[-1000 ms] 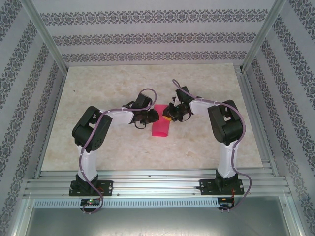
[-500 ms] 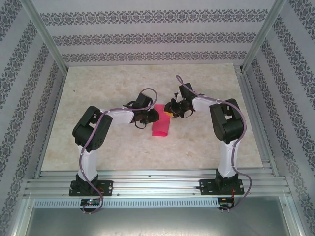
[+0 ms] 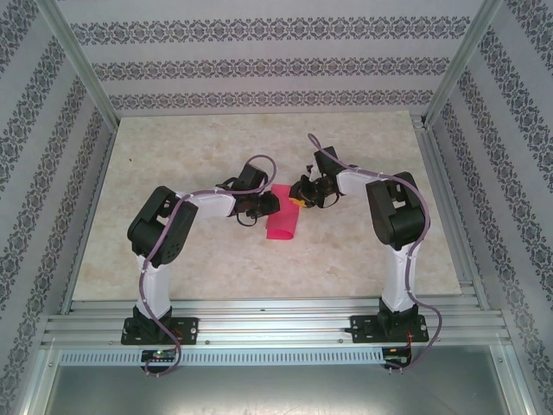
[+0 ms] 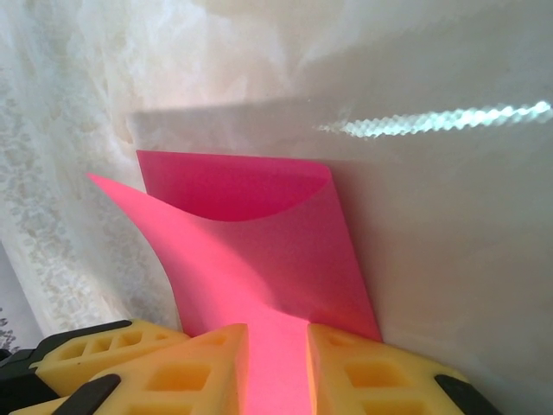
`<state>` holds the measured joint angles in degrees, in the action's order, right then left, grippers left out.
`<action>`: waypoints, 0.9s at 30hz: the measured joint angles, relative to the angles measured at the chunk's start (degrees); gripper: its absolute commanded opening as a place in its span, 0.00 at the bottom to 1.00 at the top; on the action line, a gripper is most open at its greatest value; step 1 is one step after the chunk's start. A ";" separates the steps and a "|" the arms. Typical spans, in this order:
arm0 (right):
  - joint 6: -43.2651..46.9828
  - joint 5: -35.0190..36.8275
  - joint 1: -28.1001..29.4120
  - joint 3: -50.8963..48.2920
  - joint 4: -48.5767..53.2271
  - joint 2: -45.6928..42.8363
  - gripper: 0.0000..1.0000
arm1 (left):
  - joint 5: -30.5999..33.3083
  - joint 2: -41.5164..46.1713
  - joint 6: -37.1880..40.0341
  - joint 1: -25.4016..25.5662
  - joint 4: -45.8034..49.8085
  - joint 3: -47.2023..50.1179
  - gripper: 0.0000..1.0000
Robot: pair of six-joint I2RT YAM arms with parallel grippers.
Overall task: Fold a paper plane with a square sheet of paper (pick it up from the middle)
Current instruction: Fold the square sheet of paper in half at the center of the table.
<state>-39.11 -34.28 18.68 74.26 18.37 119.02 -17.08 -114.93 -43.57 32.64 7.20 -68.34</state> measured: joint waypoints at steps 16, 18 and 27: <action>0.02 -1.42 -2.32 7.04 0.28 4.96 0.26 | 0.00 -0.13 0.74 0.00 0.44 -0.31 0.25; 0.24 -1.38 -2.67 7.52 0.76 5.44 0.26 | 0.00 -0.15 0.90 0.00 0.44 -0.31 0.25; 1.49 -1.36 -2.95 7.74 2.16 4.87 0.27 | -0.02 -0.15 0.90 0.00 0.42 -0.35 0.25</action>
<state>-37.63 -35.64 15.73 82.00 20.53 123.90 -17.10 -115.09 -42.68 32.64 7.62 -68.69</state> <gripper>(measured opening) 0.271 0.252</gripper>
